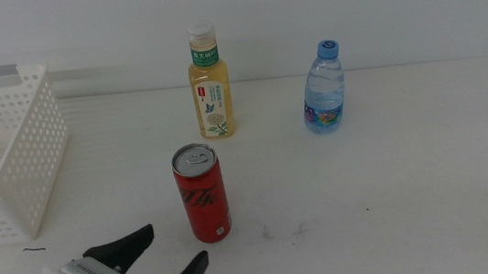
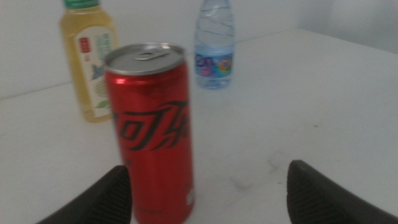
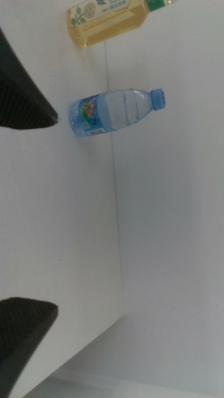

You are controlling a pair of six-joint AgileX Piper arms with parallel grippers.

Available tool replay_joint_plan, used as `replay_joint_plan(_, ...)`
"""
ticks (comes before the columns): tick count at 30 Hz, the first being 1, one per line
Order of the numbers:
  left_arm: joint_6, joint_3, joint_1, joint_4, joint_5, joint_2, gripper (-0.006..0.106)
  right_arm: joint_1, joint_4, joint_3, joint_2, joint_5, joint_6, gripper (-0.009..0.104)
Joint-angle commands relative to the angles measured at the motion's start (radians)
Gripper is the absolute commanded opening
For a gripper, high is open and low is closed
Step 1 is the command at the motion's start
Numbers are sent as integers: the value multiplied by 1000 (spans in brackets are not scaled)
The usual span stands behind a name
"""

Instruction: Use arms to grab the bottles and put them into the dustbin to the left of the table.

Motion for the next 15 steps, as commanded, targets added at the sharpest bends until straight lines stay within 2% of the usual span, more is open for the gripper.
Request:
replay_joint_plan(1,-4,3,-8,33,-19,-1,82,-6,-7,3,-5,-8,-2,83)
replay_joint_plan(3,-4,3,-8,15,-19,-1,82,-6,-7,3,-5,-8,-2,83)
replay_joint_plan(5,-85,3,-8,-57,-19,-1,82,-6,-7,3,-5,-8,-2,83)
replay_joint_plan(9,-63,3,-8,-119,-19,-1,83,-6,-7,3,-5,-8,-2,83)
replay_joint_plan(15,-29,-48,-8,-117,85,1,86,-6,-7,3,-5,-8,-2,83)
